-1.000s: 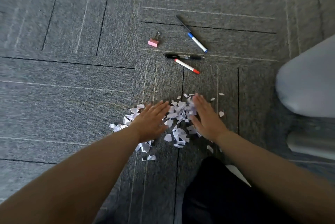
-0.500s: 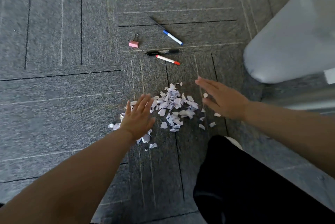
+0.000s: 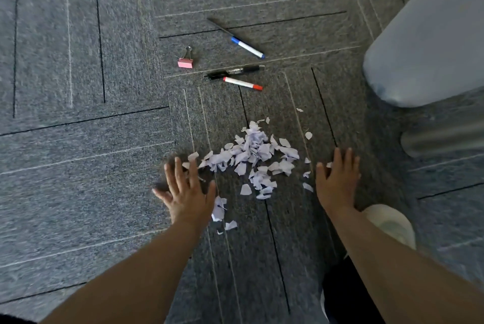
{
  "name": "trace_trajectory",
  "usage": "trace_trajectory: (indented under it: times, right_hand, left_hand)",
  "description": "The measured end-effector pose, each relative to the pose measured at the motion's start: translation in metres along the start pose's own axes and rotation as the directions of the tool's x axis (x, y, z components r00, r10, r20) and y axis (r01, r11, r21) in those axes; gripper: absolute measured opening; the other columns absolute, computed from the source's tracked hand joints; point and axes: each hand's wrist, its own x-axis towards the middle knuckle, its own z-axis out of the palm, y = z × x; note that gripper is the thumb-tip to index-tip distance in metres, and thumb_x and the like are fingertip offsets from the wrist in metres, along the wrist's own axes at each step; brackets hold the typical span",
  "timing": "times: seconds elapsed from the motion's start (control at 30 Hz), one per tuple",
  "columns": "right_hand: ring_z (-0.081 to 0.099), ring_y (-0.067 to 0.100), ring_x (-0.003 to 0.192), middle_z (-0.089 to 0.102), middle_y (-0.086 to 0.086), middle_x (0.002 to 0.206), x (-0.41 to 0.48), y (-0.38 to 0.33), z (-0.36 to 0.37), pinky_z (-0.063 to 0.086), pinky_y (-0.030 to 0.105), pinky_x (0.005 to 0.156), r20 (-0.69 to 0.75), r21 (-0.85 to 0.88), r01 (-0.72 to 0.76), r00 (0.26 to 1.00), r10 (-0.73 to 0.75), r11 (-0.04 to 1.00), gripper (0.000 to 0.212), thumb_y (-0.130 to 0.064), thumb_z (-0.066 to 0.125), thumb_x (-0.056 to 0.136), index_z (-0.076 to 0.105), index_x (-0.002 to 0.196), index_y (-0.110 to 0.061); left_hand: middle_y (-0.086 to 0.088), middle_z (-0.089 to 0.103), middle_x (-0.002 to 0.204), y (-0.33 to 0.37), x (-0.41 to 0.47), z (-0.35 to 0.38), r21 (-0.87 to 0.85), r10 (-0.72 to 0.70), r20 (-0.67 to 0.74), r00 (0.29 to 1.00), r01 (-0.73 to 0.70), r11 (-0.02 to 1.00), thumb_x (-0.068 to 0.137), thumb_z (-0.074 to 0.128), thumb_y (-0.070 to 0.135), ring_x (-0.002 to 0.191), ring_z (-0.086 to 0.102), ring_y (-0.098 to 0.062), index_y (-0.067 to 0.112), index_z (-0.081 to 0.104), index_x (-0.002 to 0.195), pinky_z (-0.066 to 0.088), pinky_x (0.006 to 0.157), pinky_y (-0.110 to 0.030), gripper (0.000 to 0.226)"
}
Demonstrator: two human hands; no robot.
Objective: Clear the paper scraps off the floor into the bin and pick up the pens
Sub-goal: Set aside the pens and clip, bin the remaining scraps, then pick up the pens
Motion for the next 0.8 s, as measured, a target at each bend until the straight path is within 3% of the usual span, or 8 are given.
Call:
trace_trajectory:
  times: [0.1,0.2,0.33,0.43,0.53,0.63,0.73,0.8]
  right_hand:
    - [-0.007,0.021,0.142,0.001,0.006,0.156,-0.012,-0.029,0.017,-0.003,0.042,0.115,0.097,0.094,0.215,0.97,-0.224,0.972,0.061,-0.042,0.029,0.094,0.011,0.145,-0.012]
    - [-0.006,0.015,0.142,-0.001,0.002,0.156,-0.026,-0.066,0.031,0.001,0.036,0.116,0.174,0.239,0.396,0.881,-0.44,0.887,0.06,-0.036,0.035,0.097,0.007,0.145,-0.013]
    - [0.004,0.011,0.14,0.006,0.001,0.155,-0.035,-0.079,0.032,0.01,0.023,0.11,0.125,0.355,0.45,0.846,-0.518,0.82,0.069,-0.051,0.03,0.091,0.008,0.145,-0.016]
    - [0.003,0.018,0.142,0.005,0.002,0.154,-0.042,-0.049,0.025,0.012,0.039,0.114,0.12,0.174,0.56,0.805,-0.582,0.81,0.08,-0.062,0.035,0.084,0.003,0.145,-0.021]
    - [-0.007,0.019,0.141,-0.002,0.0,0.155,-0.054,-0.023,0.025,0.001,0.049,0.113,0.238,-0.119,0.632,0.767,-0.596,0.766,0.098,-0.082,0.029,0.07,-0.007,0.144,-0.028]
    - [-0.015,0.02,0.14,-0.012,-0.002,0.154,-0.054,-0.016,0.032,-0.005,0.051,0.112,0.288,-0.21,0.593,0.797,-0.531,0.777,0.107,-0.083,0.034,0.063,-0.018,0.141,-0.032]
    - [-0.015,0.022,0.139,-0.012,0.001,0.153,-0.042,-0.028,0.037,-0.006,0.053,0.11,0.273,-0.199,0.572,0.812,-0.516,0.795,0.107,-0.084,0.033,0.059,-0.012,0.141,-0.032]
    - [-0.01,0.027,0.141,-0.007,0.005,0.154,-0.029,-0.042,0.038,-0.003,0.056,0.11,0.231,-0.164,0.568,0.817,-0.529,0.806,0.107,-0.084,0.035,0.058,-0.005,0.142,-0.031]
  left_hand:
    - [-0.001,-0.025,0.148,0.021,0.0,0.007,-0.064,0.145,-0.041,0.989,-0.147,0.987,0.08,0.003,0.062,0.134,-0.028,-0.019,0.024,-0.022,0.137,-0.018,0.106,-0.048,0.072]
    - [-0.004,-0.016,0.152,0.041,0.006,0.006,-0.121,0.313,-0.037,0.949,-0.316,0.941,0.083,0.008,0.058,0.134,-0.024,-0.015,0.023,-0.015,0.142,-0.016,0.109,-0.039,0.072]
    - [-0.002,-0.005,0.155,0.037,0.013,-0.004,-0.128,0.416,-0.06,0.908,-0.42,0.899,0.082,0.016,0.058,0.137,-0.015,-0.01,0.022,-0.005,0.144,-0.012,0.111,-0.039,0.074]
    - [0.001,-0.02,0.152,0.005,0.005,-0.001,0.062,0.562,-0.067,0.824,-0.559,0.827,0.076,0.019,0.074,0.138,-0.02,-0.015,0.027,-0.012,0.142,-0.016,0.11,-0.052,0.086]
    - [-0.003,-0.031,0.149,-0.018,-0.015,0.015,0.221,0.687,0.07,0.723,-0.683,0.696,0.064,0.019,0.088,0.139,-0.011,-0.026,0.025,-0.016,0.142,-0.005,0.105,-0.064,0.106]
    - [-0.006,-0.031,0.148,-0.013,-0.016,0.025,0.233,0.613,0.092,0.785,-0.615,0.753,0.065,0.022,0.086,0.139,-0.016,-0.027,0.022,-0.013,0.143,-0.002,0.104,-0.07,0.106]
    - [-0.001,-0.049,0.137,0.002,0.002,0.018,0.211,0.525,0.048,0.85,-0.522,0.826,0.072,0.003,0.08,0.13,-0.038,-0.025,0.03,-0.034,0.132,-0.019,0.1,-0.059,0.087]
    - [-0.003,-0.052,0.133,0.013,0.017,0.008,0.179,0.485,0.066,0.872,-0.489,0.854,0.073,0.001,0.075,0.126,-0.042,-0.028,0.033,-0.048,0.12,-0.022,0.1,-0.056,0.08]
